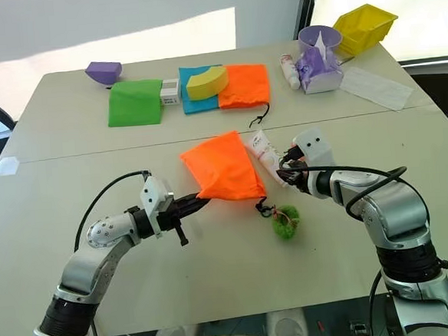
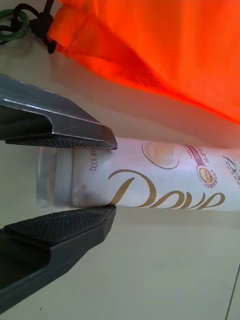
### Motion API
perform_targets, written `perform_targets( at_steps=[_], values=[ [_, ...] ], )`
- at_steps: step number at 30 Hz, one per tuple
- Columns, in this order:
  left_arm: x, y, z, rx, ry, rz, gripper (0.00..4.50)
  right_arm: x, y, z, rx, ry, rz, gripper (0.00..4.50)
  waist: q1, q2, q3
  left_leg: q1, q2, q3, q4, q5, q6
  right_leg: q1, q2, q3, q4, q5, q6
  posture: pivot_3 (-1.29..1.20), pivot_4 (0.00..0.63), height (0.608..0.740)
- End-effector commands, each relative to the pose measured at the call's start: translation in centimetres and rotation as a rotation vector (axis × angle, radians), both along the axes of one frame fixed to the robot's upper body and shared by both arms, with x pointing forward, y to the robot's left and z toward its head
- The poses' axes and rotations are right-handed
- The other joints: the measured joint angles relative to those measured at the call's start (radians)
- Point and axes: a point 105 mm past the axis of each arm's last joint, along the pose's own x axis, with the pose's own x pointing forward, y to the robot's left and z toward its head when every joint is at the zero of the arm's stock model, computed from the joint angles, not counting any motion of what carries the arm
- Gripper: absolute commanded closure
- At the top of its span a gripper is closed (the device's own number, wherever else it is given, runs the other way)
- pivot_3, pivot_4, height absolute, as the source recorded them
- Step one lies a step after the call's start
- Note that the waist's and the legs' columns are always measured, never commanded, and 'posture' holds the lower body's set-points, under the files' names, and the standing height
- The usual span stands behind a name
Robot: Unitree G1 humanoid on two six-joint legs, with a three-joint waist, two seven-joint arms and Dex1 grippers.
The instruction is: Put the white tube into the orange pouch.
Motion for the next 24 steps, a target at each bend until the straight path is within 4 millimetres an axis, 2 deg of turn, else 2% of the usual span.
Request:
perform_targets(
  at_steps=[1,6,8,9,11,12,13,14,17,21,24],
  values=[
    [0.2,0.0,1.0,-0.015,-0.031,-0.007,4.50,-0.2,-0.4,1.0,0.000,-0.032,0.008,2.68,0.000,0.000,0.000,0.000,0.000,0.000,0.000,0.000,0.000,0.000,0.000,0.000,0.000,0.000,0.000,0.00,0.150,0.740],
    [0.3,0.0,0.9,-0.014,-0.035,-0.005,4.50,0.2,-1.0,0.4,-0.135,-0.071,0.027,2.68,0.000,0.000,0.000,-0.001,0.000,0.000,0.001,0.000,0.000,0.000,0.000,0.000,-0.001,0.000,0.000,0.00,0.150,0.740],
    [0.3,0.1,0.9,-0.014,-0.038,0.002,4.50,0.1,0.1,0.4,-0.083,-0.073,0.069,2.68,0.000,-0.001,0.000,-0.001,0.000,0.000,0.001,0.000,0.000,0.000,0.000,0.000,-0.001,0.000,0.000,0.00,0.150,0.740],
    [0.3,0.1,0.9,-0.013,-0.040,0.006,4.50,-0.1,0.5,0.4,-0.060,-0.064,0.081,2.16,-0.001,-0.001,0.000,-0.001,0.000,0.000,0.001,0.000,0.000,0.000,0.000,0.000,-0.001,0.000,0.000,0.00,0.150,0.740],
    [0.4,0.3,1.0,-0.011,-0.041,0.012,4.50,0.2,0.1,0.7,-0.089,-0.076,0.040,1.52,-0.001,-0.001,0.000,-0.001,0.000,0.000,0.001,0.000,0.000,0.000,0.000,0.000,-0.001,0.000,0.000,0.00,0.150,0.740],
    [0.4,0.3,1.0,-0.010,-0.041,0.013,4.50,0.2,-0.1,0.7,-0.113,-0.082,0.031,1.06,0.000,-0.001,0.000,-0.001,0.000,0.000,0.001,0.000,0.000,0.000,0.000,0.000,-0.001,0.000,0.000,0.00,0.150,0.740],
    [0.4,0.4,0.9,-0.008,-0.042,0.016,4.50,0.1,0.0,0.7,-0.109,-0.068,0.031,0.43,0.000,-0.001,0.000,-0.001,0.000,0.000,0.001,0.000,0.000,0.000,0.000,0.000,-0.001,0.000,0.000,0.00,0.150,0.740],
    [0.4,0.4,0.9,-0.005,-0.043,0.017,4.50,0.0,-0.1,0.7,-0.110,-0.050,0.024,0.02,0.000,-0.001,0.000,-0.001,0.000,0.000,0.001,0.000,0.000,0.000,0.000,0.000,-0.001,0.000,0.000,0.00,0.150,0.740],
    [0.4,0.5,0.8,0.004,-0.045,0.019,4.50,-0.2,-0.1,0.8,-0.086,-0.003,0.007,0.02,0.000,-0.001,0.000,-0.002,0.000,0.000,0.001,0.000,0.000,-0.001,0.000,0.000,-0.001,0.000,0.000,0.00,0.150,0.740],
    [0.0,0.3,0.7,-0.001,-0.041,0.016,4.50,-0.5,-0.7,-0.1,-0.142,0.035,0.006,0.02,0.000,-0.001,0.000,-0.002,0.000,0.000,0.001,0.000,0.000,-0.001,0.000,0.000,-0.001,0.000,0.000,0.00,0.150,0.740],
    [-0.1,0.2,0.7,-0.005,-0.043,0.018,4.50,-0.2,-0.8,-0.7,-0.106,0.050,-0.025,0.02,0.000,-0.001,0.000,-0.003,0.000,0.000,0.001,0.000,0.000,-0.002,0.000,0.000,-0.001,0.001,0.000,0.00,0.150,0.740]
  ],
)
